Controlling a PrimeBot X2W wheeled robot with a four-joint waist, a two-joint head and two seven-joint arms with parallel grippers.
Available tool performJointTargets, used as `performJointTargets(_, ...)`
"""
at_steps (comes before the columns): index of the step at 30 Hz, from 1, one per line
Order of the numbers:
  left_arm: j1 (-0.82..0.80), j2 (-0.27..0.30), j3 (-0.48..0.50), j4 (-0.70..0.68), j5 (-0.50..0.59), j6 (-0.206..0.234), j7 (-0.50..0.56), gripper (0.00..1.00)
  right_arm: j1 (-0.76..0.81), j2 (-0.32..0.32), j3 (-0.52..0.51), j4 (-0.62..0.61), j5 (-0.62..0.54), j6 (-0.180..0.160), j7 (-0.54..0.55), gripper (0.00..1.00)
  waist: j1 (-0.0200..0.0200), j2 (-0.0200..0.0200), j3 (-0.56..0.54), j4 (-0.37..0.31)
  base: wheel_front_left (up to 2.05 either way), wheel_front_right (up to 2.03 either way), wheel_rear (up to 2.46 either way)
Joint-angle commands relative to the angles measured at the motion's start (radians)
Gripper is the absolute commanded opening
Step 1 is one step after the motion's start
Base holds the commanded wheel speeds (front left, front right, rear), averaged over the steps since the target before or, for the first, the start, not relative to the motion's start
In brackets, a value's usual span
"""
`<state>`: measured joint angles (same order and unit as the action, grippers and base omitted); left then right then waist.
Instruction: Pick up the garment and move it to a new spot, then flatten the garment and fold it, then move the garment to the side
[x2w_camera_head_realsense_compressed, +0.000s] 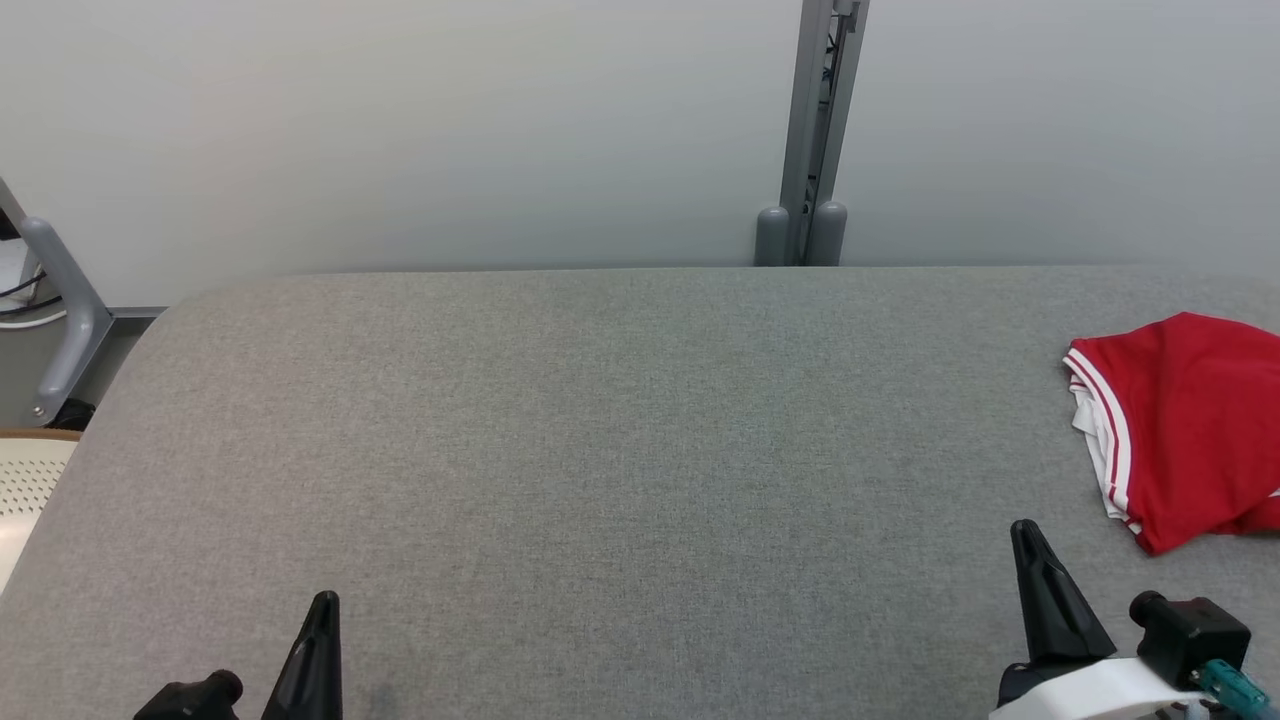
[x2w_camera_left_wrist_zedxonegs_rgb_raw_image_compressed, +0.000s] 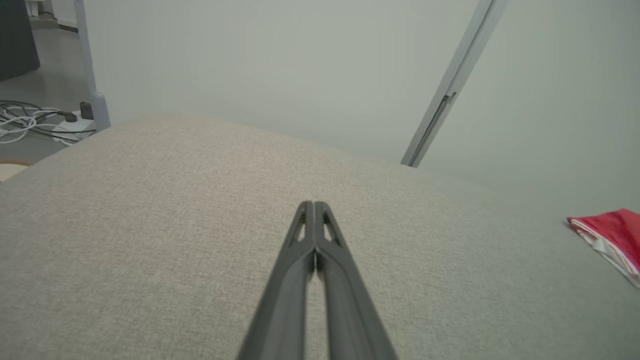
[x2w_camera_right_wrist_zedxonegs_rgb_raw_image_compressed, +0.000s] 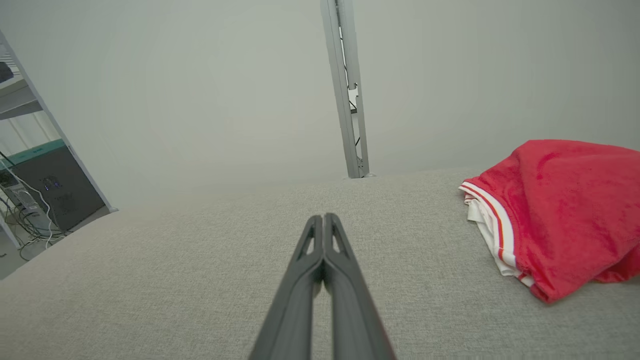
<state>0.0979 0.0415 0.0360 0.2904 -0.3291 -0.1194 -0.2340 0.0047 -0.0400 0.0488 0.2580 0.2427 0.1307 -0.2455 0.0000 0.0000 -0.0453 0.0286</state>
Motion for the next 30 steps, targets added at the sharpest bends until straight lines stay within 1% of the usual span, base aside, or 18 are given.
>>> performJointTargets(1,-0.033,0.006,0.011,-0.015,-0.058,-0.001,0.015,0.0,-0.025,-0.009,-0.007,-0.017,0.064,0.0,0.014,0.0,0.0,0.0,0.001,0.0,0.0,0.0,0.0)
performJointTargets(11,-0.054,0.007,0.016,-0.025,-0.229,-0.003,0.057,0.0,-0.04,-0.017,-0.021,-0.016,0.253,0.0,0.056,0.0,0.0,0.0,0.005,-0.003,0.0,0.0,0.0)
performJointTargets(12,-0.054,0.007,0.016,-0.025,-0.229,-0.003,0.057,0.0,-0.04,-0.017,-0.021,-0.016,0.253,0.0,0.056,0.0,0.0,0.0,0.005,-0.003,0.0,0.0,0.0)
performJointTargets(30,-0.094,0.008,0.031,-0.032,-0.489,-0.005,0.128,0.0,-0.06,-0.023,-0.046,-0.017,0.536,0.0,0.123,0.0,0.0,0.0,0.012,-0.007,0.0,0.0,0.0)
